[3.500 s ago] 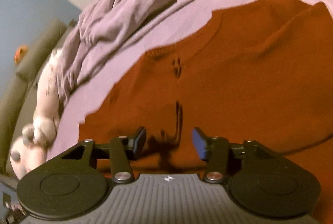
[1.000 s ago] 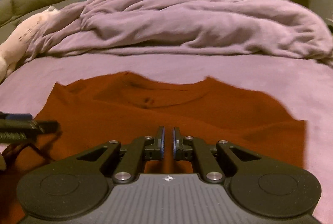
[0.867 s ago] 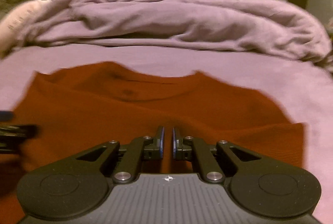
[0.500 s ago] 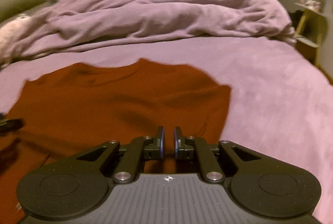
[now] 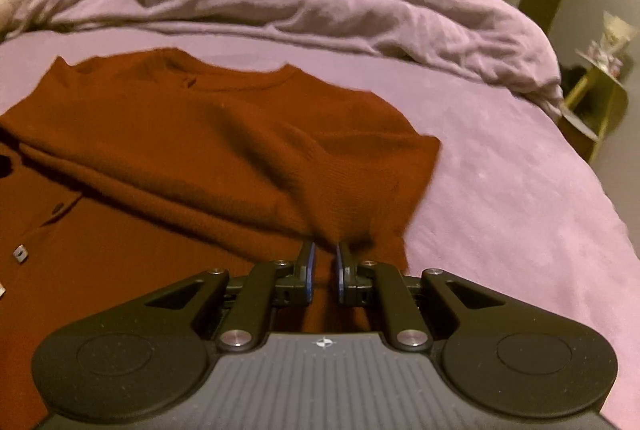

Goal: Fold small clothes
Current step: 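Fold the held side edge inward toward the button placket with the right tool, release, then move the open left tool toward the cardigan's other side edge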

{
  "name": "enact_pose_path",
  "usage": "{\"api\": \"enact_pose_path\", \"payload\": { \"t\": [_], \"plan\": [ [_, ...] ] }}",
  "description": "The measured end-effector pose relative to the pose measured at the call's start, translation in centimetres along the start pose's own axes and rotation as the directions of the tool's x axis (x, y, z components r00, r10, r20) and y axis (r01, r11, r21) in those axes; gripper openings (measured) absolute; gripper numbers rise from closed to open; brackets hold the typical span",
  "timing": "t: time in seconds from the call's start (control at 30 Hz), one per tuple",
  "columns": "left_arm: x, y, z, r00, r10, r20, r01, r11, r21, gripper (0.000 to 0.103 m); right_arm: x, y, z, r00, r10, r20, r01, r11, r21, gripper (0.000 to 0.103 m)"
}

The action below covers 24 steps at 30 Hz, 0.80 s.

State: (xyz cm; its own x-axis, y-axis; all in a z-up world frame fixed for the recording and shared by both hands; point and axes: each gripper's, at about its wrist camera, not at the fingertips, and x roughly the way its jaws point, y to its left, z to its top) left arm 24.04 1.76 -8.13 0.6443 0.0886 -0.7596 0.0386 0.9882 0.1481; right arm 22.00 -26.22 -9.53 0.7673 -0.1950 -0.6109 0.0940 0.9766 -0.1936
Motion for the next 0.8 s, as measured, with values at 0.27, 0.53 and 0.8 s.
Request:
{"api": "enact_pose_path", "payload": {
  "t": [0.27,0.53,0.8],
  "plan": [
    [-6.7,2.2,-5.2,0.999,0.041,0.009,-0.041,0.998,0.053,0.096,-10.1,-1.3,-9.7,0.993,0.087,-0.074,-0.074,0.983,0.165,0.043],
    [-10.2,3.7,-9.6,0.997,0.041,-0.061,-0.044,0.998,-0.042,0.096,-14.4,-1.2,-15.8,0.986,0.076,-0.146,-0.04,0.971,0.235,0.051],
    [-12.1,5.1,-12.8,0.996,0.033,-0.085,-0.046,0.988,-0.149,0.096,-15.8,-2.1,-16.7,0.985,0.129,-0.118,-0.085,0.942,0.325,0.051]
  ]
}}
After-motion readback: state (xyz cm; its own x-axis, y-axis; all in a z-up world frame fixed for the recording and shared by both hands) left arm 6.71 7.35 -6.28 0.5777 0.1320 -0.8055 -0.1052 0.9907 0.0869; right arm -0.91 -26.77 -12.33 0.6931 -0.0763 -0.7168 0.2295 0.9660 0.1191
